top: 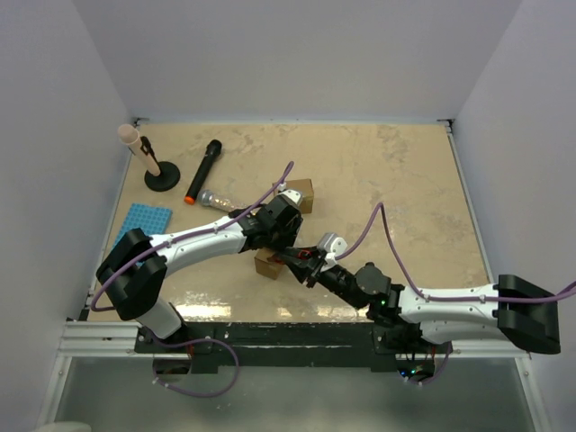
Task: Unpack the express box
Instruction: Cut the express box at the center of the board.
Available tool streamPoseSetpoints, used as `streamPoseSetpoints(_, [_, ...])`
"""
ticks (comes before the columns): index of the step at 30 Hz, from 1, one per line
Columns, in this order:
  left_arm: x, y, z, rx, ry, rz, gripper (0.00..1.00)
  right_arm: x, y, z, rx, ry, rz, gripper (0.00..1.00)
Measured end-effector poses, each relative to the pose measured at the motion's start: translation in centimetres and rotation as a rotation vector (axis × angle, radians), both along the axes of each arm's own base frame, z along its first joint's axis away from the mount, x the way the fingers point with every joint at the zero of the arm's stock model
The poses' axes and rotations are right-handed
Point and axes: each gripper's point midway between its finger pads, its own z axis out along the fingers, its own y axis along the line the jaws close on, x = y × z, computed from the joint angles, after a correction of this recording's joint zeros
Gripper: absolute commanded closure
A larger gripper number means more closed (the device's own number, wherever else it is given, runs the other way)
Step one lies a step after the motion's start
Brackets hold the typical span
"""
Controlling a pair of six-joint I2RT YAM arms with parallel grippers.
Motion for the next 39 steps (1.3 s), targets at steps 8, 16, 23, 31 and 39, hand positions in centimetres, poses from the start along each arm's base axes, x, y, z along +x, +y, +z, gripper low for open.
streamPoseSetpoints(8, [0.0,-0.1,0.0,-0.005,0.0,-0.001,0.39,0.0,0.0,-0.1,-0.004,0.001,0.0,1.0])
streamPoseSetpoints(16, [0.0,-0.1,0.0,-0.006,0.001,-0.001,0.39,0.0,0.1,-0.5,-0.009,0.011,0.001,1.0])
streamPoseSetpoints(23, [0.0,-0.1,0.0,-0.006,0.001,-0.001,0.42,-0.1,0.1,-0.9,-0.017,0.023,0.002,1.0])
streamPoseSetpoints(31, [0.0,-0.1,-0.1,-0.008,-0.002,-0.002,0.64,-0.2,-0.4,-1.7,-0.069,0.04,-0.001,1.0])
streamPoseSetpoints(39, [0.1,-0.3,0.0,-0.018,-0.007,-0.004,0.7,-0.3,-1.1,-1.9,-0.13,0.059,-0.008,1.0])
